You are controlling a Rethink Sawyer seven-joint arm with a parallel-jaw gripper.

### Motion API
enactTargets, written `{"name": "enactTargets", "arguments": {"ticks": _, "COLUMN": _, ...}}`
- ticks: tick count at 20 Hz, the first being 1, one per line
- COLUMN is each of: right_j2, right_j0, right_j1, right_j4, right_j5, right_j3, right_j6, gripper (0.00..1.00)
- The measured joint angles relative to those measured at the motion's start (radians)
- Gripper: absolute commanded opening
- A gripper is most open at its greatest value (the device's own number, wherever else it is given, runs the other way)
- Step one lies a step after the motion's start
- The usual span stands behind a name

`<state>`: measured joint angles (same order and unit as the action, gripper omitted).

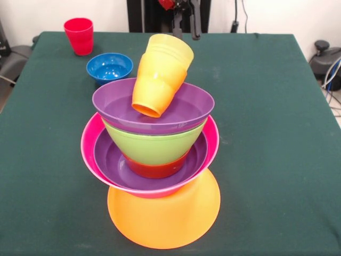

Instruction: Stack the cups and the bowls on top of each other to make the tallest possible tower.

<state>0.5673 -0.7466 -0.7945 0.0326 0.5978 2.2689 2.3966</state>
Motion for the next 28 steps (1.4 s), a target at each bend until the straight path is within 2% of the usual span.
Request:
{"name": "enactTargets", "arguments": {"ticks": 17, "right_j2": 0.007, "right_j0": -0.006, "right_j1": 0.003, "right_j4": 0.0, "right_j5": 0.0, "right_j3": -0.065, "right_j6": 0.0, "gripper": 1.0}}
{"name": "enactTargets", "arguments": {"ticks": 26, "right_j2": 0.006, "right_j0": -0.001, "right_j1": 0.017, "right_j4": 0.001, "right_j5": 0.0, "right_j3": -0.13, "right_j6": 0.0, "gripper": 1.0}}
{"name": "enactTargets", "arguments": {"ticks": 27, "right_j2": 0.006, "right_j0": 0.002, "right_j1": 0.019, "right_j4": 0.0, "right_j5": 0.0, "right_j3": -0.14, "right_j6": 0.0, "gripper": 0.0}}
{"name": "enactTargets", "arguments": {"ticks": 28, "right_j2": 0.006, "right_j0": 0.004, "right_j1": 0.02, "right_j4": 0.001, "right_j5": 0.0, "right_j3": -0.142, "right_j6": 0.0, "gripper": 0.0}}
